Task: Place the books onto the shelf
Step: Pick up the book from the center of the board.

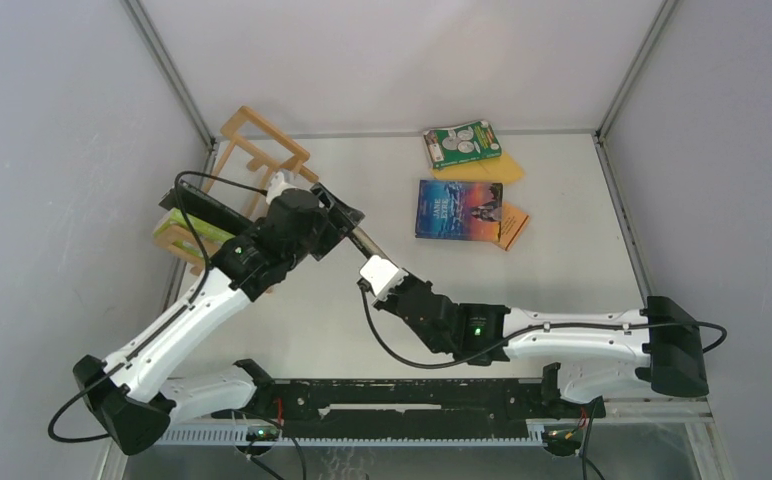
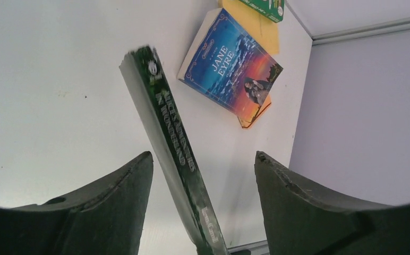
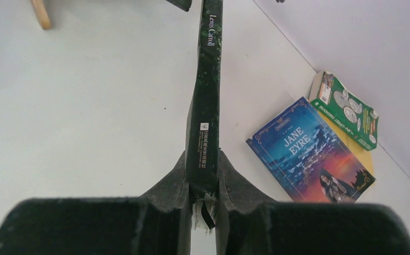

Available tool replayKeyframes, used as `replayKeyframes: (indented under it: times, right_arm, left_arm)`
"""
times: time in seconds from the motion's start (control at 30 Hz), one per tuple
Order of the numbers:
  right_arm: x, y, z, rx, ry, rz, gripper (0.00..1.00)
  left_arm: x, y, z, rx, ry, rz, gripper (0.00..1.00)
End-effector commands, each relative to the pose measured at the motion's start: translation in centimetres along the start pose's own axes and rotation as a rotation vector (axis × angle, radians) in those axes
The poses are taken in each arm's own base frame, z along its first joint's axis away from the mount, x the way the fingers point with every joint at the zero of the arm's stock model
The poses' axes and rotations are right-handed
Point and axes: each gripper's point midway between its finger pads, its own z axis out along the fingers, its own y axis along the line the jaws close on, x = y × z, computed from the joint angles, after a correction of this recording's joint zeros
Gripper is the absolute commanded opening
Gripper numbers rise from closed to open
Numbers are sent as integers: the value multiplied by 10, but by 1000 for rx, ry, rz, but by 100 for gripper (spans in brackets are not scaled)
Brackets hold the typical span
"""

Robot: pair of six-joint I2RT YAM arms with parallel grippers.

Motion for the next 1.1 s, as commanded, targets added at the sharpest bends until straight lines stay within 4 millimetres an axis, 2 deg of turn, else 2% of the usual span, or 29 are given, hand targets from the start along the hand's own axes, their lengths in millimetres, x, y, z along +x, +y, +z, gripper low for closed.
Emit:
replayKeyframes:
  times: [0.0, 0.33, 0.47, 0.53, 0.57, 0.67, 0.7, 0.8, 0.9, 0.97, 1.03, 1.07]
  right_arm:
    - [-46, -11, -17, 1, -146, 57, 0]
    - [-56, -16, -35, -5, -189, 8, 0]
    - [-56, -16, -41, -14, -200, -8, 0]
    - [-55, -15, -42, -20, -201, -12, 0]
    - [-54, -15, -44, -22, -202, -12, 0]
    - [-51, -16, -46, -25, -195, -5, 0]
    - [-50, -17, -47, -26, -193, -1, 0]
    - [-42, -18, -49, -29, -177, 11, 1]
    - [-34, -19, -51, -32, -147, 15, 28]
    - [-28, -19, -54, -38, -128, 21, 50]
    - [-28, -20, -56, -43, -114, 23, 62]
    - [-29, -21, -57, -45, -109, 25, 63]
  left_arm:
    - [-3, -5, 1, 62, 58, 6, 75]
    - [-11, 0, 10, 50, 138, -1, 78]
    - [-7, 1, 12, 52, 183, -10, 75]
    - [-8, -1, 14, 64, 189, -11, 66]
    - [-7, -2, 14, 69, 194, -10, 56]
    - [-6, -2, 17, 78, 211, -14, 11]
    - [-6, -3, 17, 82, 214, -16, 1]
    - [-7, -5, 18, 87, 207, -28, 0]
    - [-13, -8, 18, 93, 180, -45, 0]
    - [-17, -11, 19, 101, 166, -52, 0]
    - [-20, -13, 20, 98, 149, -54, 0]
    - [-22, -13, 20, 92, 137, -58, 0]
